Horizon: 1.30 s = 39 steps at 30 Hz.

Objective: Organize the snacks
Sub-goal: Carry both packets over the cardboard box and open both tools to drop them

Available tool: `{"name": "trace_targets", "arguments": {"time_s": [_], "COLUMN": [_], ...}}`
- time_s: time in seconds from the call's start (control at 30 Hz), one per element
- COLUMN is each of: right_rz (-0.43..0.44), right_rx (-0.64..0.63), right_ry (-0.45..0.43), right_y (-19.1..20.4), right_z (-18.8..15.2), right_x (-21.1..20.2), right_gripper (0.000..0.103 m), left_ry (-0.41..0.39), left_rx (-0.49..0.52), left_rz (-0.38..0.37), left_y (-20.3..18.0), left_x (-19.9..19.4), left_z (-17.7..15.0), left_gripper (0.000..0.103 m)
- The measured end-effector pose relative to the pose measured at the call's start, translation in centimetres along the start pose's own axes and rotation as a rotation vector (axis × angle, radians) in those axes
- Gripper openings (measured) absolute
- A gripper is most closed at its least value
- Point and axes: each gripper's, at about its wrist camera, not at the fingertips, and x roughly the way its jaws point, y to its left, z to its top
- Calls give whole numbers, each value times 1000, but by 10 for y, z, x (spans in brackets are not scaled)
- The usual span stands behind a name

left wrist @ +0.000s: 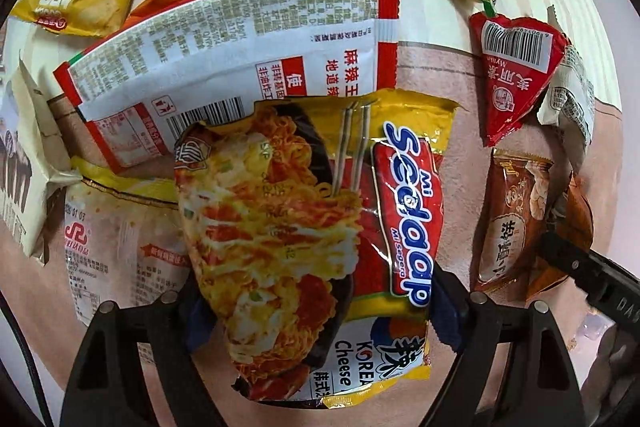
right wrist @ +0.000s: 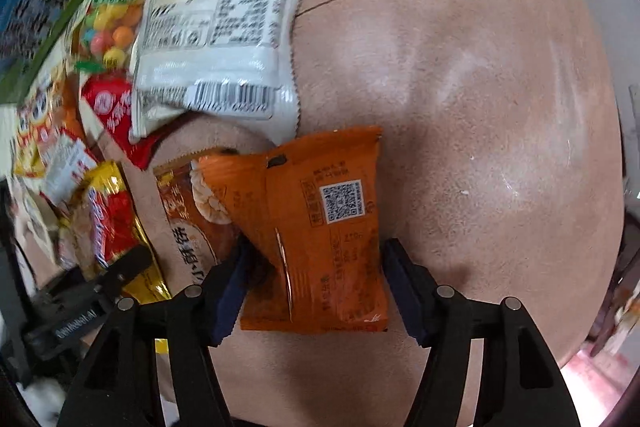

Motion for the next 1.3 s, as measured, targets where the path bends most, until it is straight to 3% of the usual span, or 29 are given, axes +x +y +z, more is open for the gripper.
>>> {"name": "trace_targets", "arguments": {"time_s": [0.13,0.27,0.47,0.53,0.7,0.83,0.9,1.07,1.17,1.3], "right_rz": [-10,9,40,56,120,197,238,351,414,396], "right_rx": [-17,-7,-28,-38,-92,-150,-167,-237,-266,-317], "right_ry": [-18,-55,-118,-138,-199,-253,-281,-386,-442,-528], "right_y": [18,3,13,-1,14,32,29,73,99,143], "right_z": [-14,-15,-25,-35,-42,-37,-12,36,63,114], "right_x": [11,0,-3,-22,-50,-95,-135,-211,-245,-271], "right_gripper": [59,49,47,47,47,46,46,46,46,46], "left_ry": [-10,-22,-57,-80,-158,-267,-336,-494,-545,-570], "left_rx": [-5,-14,-16,-15,-22,-16,-17,-29,-50,-47], "left_rz": [17,31,19,12,-36,-89,-121,-173,-180,-131], "left_y": [-10,-24,-33,-32,-32,-32,-29,-15,-4,4], "left_x": [-8,-10,-35,-48,-98,-158,-197,-289,-322,-339], "left_z": [-12,-23,-45,-53,-71,-79,-79,-55,-26,28], "left_gripper": [85,84,84,84,84,84,84,84,84,84]}}
